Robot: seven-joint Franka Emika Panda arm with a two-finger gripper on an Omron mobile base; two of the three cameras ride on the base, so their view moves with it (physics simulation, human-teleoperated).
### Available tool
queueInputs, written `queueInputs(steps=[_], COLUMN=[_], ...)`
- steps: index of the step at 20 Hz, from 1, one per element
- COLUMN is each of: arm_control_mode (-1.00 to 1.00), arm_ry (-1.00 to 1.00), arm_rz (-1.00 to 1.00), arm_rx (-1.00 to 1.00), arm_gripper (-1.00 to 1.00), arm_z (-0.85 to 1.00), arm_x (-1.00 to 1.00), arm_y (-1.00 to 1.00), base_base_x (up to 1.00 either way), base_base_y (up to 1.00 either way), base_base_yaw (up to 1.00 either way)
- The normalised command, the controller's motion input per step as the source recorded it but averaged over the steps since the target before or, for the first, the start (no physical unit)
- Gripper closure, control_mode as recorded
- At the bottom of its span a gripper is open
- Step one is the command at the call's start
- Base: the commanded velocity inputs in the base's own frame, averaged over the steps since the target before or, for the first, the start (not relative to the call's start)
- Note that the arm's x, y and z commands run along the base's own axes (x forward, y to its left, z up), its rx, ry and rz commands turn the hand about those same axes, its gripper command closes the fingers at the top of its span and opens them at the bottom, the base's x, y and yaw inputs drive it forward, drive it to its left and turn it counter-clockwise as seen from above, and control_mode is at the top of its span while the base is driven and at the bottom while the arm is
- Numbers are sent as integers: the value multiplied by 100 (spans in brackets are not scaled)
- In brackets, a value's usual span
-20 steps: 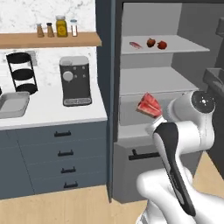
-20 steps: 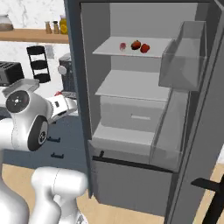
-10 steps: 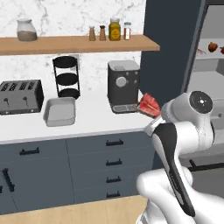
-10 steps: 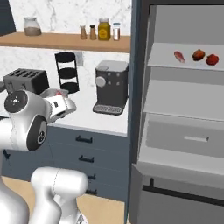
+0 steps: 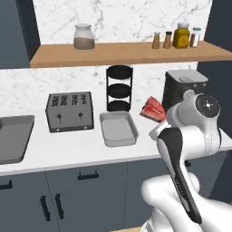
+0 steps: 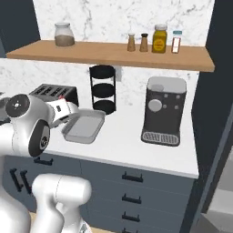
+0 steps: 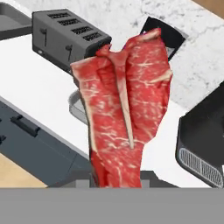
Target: Place one bell pepper and one steak in each tupperware on the nearby counter, to pack two identical lunches.
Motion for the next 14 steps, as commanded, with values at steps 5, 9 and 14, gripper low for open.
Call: queueInputs(steps=[5, 9, 14], arm_control_mode=[100, 100, -100], arm_ry=[0, 0, -4], arm_rz=[0, 0, 0], arm_rx=[0, 0, 0], arm_gripper=[100, 100, 100], arm_z=[0, 0, -15], arm_x=[0, 0, 8], arm_y=[0, 0, -19], base_base_x=[47, 53, 25], base_base_y=[98, 19, -5], base_base_yaw=[0, 0, 0])
